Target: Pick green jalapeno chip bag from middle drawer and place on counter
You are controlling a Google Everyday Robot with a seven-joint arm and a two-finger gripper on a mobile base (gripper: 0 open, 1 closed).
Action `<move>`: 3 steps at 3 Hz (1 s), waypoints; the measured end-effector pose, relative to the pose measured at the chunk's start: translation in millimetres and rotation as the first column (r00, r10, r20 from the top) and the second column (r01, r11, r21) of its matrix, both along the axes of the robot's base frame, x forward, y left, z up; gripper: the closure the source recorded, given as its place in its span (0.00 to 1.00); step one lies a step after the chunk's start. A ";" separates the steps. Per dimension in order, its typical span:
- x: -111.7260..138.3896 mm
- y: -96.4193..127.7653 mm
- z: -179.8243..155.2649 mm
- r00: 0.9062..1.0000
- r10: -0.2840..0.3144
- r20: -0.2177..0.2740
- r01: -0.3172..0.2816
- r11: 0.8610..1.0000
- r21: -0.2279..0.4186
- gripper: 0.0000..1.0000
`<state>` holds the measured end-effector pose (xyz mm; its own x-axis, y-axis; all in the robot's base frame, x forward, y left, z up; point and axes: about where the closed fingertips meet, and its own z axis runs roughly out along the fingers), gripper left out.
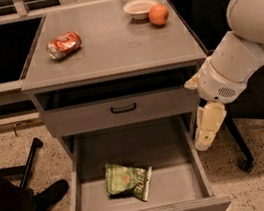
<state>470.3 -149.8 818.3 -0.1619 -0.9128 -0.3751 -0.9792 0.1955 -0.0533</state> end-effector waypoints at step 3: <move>16.2 74.7 -152.5 0.999 -0.035 0.026 0.035 0.999 -0.007 0.00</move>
Offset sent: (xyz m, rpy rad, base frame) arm 0.0411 0.0849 -0.1888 -0.0198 -0.1541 -0.1242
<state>486.4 -75.1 665.7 -0.1842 -0.9093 -0.3731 -0.9701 0.2292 -0.0799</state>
